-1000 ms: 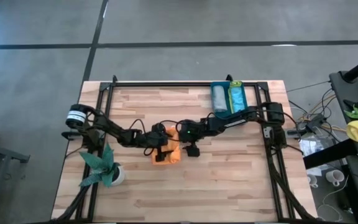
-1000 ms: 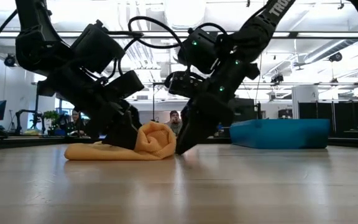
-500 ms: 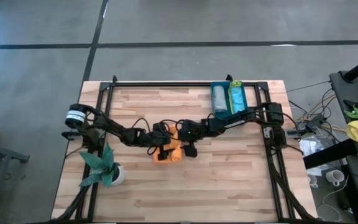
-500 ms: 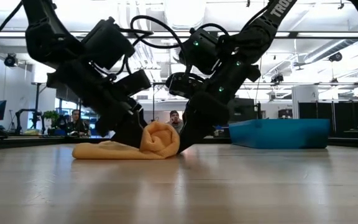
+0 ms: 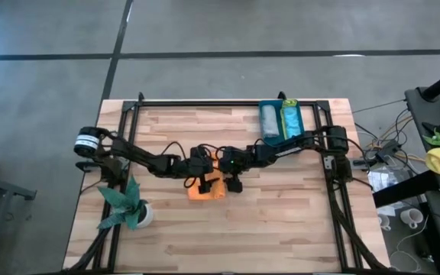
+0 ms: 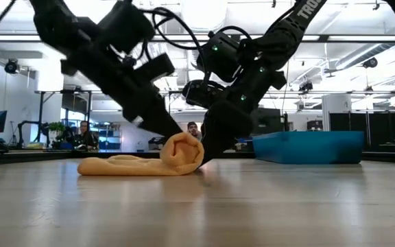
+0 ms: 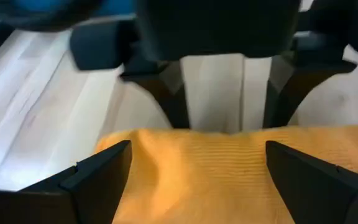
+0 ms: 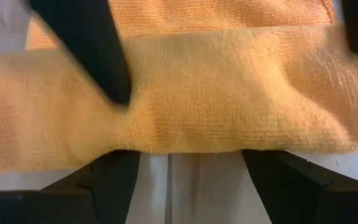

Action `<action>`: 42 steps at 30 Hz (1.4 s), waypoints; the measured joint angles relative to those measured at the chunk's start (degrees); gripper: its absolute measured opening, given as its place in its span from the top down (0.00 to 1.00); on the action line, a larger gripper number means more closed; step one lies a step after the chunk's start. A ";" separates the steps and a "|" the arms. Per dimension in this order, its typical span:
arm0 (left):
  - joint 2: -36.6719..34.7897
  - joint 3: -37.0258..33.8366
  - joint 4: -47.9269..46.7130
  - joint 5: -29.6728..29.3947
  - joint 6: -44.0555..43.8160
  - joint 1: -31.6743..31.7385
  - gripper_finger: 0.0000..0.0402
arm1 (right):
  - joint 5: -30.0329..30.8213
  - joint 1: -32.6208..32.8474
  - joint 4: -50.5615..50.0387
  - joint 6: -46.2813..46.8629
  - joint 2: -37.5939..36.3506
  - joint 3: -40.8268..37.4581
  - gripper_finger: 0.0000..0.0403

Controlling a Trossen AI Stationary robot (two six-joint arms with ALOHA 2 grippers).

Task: Roll microfiber towels into tight, uniform cylinder then place into a basket
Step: Roll the orange towel

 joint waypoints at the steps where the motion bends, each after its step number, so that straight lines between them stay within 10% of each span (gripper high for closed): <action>1: -1.24 0.70 -3.38 -0.38 -0.50 0.00 0.12 | -0.01 0.00 -0.13 0.00 0.02 0.18 0.30; 9: -10.63 -1.07 -26.02 -0.91 -15.34 -0.92 0.12 | -0.09 0.00 -0.05 -0.84 0.14 1.85 0.30; 42: -8.31 -6.45 -27.54 6.65 -18.02 -1.66 0.12 | -0.23 0.07 -1.40 1.06 -0.01 4.18 0.32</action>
